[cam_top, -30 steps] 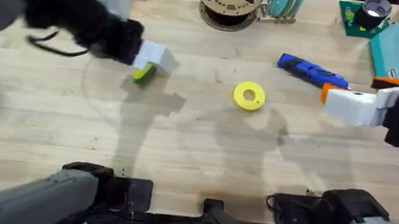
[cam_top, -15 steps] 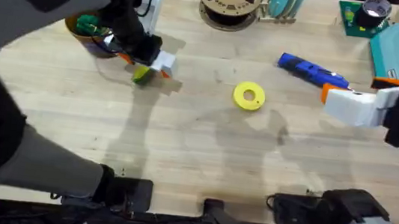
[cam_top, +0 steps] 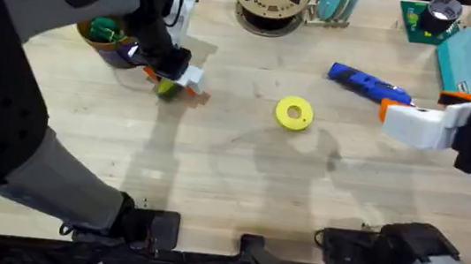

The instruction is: Pick up the gripper from the table and insert it into the empty holder that is missing its gripper. Then pick up a screw, insert it into the mounting hole, and use the screwdriver to tighten it. Finally, clean up the table by picking up the vegetable and placing it into the bucket.

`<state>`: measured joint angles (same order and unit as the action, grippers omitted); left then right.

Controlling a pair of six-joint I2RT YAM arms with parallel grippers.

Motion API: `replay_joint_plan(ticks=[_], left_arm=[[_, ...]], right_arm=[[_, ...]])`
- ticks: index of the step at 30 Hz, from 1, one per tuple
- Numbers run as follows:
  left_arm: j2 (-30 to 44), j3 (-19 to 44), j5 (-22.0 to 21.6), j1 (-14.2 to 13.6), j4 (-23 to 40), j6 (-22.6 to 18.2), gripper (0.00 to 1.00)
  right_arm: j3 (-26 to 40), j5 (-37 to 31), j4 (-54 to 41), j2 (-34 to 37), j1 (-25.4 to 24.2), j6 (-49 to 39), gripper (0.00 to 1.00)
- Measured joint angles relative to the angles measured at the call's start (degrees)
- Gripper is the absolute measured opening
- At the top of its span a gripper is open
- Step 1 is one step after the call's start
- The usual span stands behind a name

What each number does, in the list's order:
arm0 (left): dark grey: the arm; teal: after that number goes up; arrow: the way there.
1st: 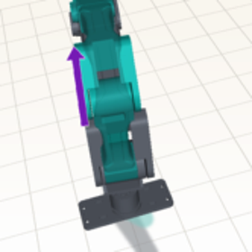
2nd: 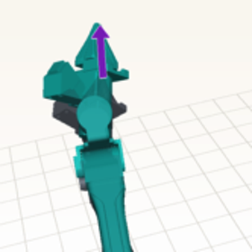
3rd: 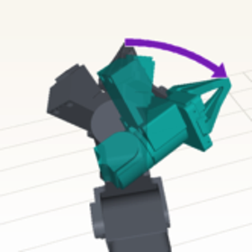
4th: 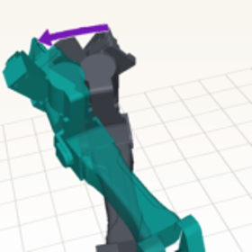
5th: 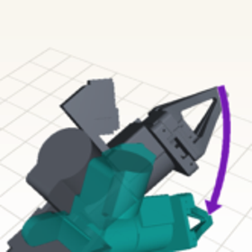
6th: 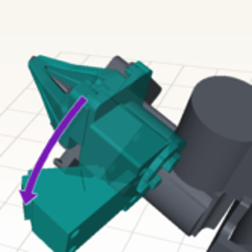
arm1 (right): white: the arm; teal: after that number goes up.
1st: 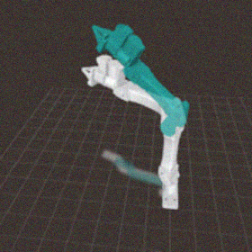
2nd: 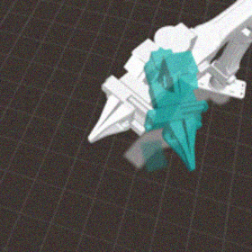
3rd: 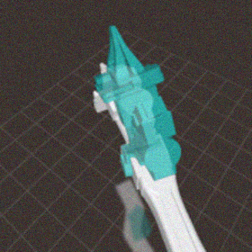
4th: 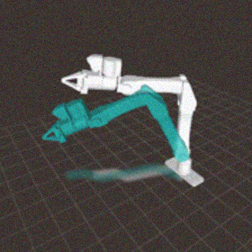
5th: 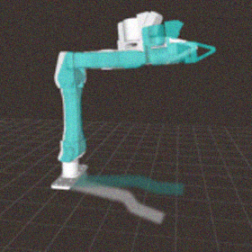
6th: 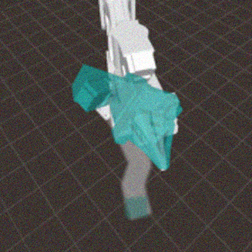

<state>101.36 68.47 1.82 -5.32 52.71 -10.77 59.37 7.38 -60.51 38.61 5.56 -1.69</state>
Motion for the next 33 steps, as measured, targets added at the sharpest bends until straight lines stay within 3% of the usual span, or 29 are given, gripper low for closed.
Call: replay_joint_plan(ticks=[12,16,20,29,33], left_arm=[[1.6,0.0,-0.8,0.0,0.0,-0.3,0.656],[1.8,0.0,-1.3,0.0,0.0,-0.6,0.263],[1.7,0.3,-1.3,0.0,0.0,-0.7,0.044],[1.7,0.4,-1.3,0.0,0.2,-0.8,0.034],[1.8,2.1,-1.4,0.0,4.0,-0.3,0.034]], right_arm=[[0.0,0.0,-1.2,0.0,0.0,0.0,0.997],[0.0,0.0,-1.2,0.0,0.0,0.0,0.997],[0.0,0.0,-1.2,0.0,0.0,0.0,0.997],[0.0,0.0,-1.2,0.0,0.0,0.0,0.997],[0.0,0.0,-1.2,0.0,0.0,0.0,0.997]])
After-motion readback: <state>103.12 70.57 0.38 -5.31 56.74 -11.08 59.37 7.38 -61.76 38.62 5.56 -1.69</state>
